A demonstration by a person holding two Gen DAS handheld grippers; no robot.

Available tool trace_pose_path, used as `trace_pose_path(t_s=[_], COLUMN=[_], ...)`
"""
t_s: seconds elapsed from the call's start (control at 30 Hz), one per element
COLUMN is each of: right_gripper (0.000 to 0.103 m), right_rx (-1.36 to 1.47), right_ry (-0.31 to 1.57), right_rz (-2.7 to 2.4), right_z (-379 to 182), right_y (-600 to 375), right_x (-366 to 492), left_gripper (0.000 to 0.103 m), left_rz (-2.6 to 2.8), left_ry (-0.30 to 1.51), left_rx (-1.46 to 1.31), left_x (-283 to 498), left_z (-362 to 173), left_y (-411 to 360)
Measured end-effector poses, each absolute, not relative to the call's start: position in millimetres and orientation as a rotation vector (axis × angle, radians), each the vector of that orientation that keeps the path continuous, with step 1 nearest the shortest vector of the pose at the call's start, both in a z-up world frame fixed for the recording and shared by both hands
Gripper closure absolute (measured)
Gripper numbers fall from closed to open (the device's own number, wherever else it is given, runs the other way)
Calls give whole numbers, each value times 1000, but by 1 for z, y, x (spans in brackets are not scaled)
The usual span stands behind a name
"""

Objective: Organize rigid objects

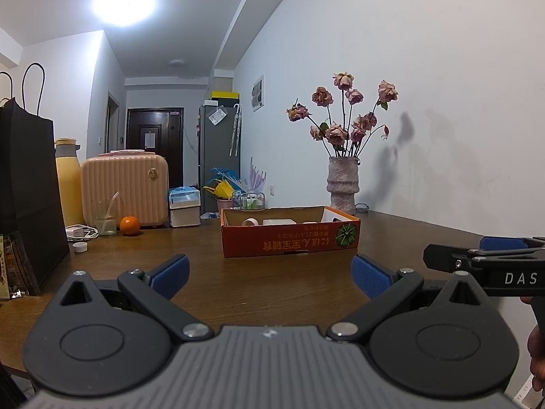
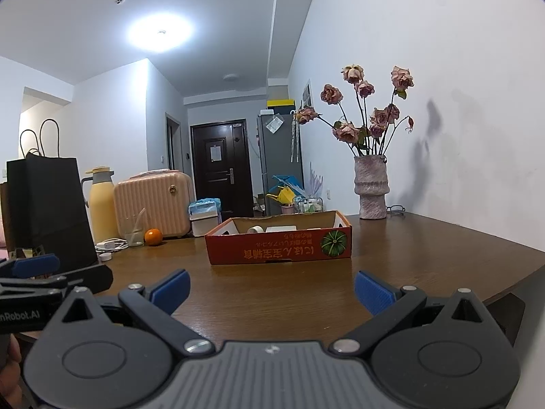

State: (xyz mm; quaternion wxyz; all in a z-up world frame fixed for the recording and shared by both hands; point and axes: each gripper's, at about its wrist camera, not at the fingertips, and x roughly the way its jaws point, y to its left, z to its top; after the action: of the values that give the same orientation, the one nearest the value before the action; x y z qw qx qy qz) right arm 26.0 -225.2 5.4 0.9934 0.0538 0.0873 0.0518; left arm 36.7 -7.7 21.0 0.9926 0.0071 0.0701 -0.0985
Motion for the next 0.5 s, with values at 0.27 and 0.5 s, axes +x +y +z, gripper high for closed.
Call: trace_pose_path(t_s=[0.27, 0.5], right_gripper=[0, 0], right_rx=[114, 121], right_ry=[175, 178], right_rz=[107, 101], right_z=[5, 4], right_y=[-227, -228], right_x=[25, 25], left_gripper=[0, 0], left_rz=[-198, -196], left_ry=[136, 123], left_rx=[17, 33], left_x=[37, 34], left_z=[21, 20], left_y=[-8, -11])
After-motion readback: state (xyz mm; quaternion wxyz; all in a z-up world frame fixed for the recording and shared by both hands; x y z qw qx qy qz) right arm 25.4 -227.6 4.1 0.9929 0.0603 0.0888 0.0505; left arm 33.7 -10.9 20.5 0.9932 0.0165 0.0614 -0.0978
